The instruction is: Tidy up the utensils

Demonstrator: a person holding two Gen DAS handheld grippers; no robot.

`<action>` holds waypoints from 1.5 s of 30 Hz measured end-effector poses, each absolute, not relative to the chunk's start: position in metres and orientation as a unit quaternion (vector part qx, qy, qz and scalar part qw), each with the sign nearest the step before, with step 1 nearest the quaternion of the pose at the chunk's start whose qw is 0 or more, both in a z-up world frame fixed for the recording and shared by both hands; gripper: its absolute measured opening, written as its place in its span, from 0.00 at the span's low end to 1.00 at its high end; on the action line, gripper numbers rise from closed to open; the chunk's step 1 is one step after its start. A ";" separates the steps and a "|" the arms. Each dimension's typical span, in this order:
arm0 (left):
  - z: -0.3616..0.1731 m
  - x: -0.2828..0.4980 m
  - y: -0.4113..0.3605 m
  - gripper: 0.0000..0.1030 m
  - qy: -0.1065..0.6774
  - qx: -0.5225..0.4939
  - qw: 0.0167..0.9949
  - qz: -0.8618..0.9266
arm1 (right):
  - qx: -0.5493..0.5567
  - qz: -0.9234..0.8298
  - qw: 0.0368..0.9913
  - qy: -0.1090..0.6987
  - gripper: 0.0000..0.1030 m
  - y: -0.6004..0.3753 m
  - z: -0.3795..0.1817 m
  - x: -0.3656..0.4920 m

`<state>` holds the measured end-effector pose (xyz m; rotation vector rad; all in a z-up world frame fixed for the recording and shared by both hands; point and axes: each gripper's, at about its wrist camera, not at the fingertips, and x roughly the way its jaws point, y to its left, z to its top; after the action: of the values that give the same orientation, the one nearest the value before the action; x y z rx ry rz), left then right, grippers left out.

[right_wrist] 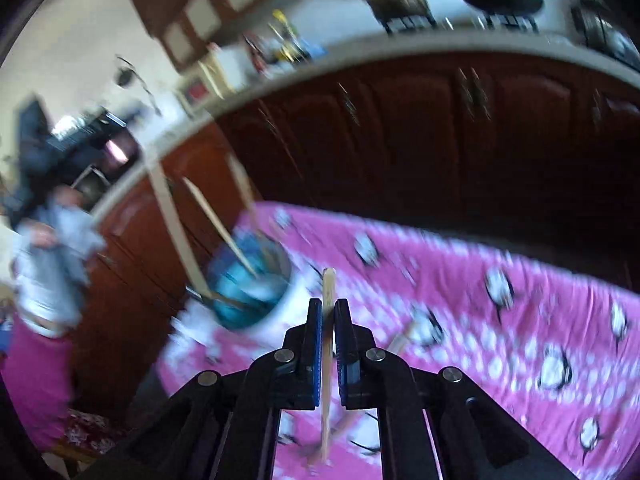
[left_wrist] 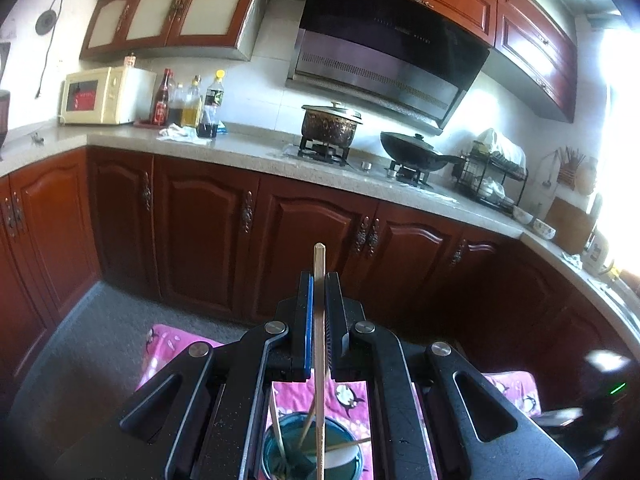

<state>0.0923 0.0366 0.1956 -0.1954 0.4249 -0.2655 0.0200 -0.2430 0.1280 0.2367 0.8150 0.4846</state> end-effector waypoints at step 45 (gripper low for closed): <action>0.087 0.086 0.015 0.04 0.301 -0.043 0.943 -0.132 | 0.055 0.240 0.886 0.393 0.06 -0.114 0.106 0.131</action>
<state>0.0858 0.0154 0.0868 -0.0872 0.6143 -0.2685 0.1311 -0.1145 0.1065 0.1150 0.8171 0.4984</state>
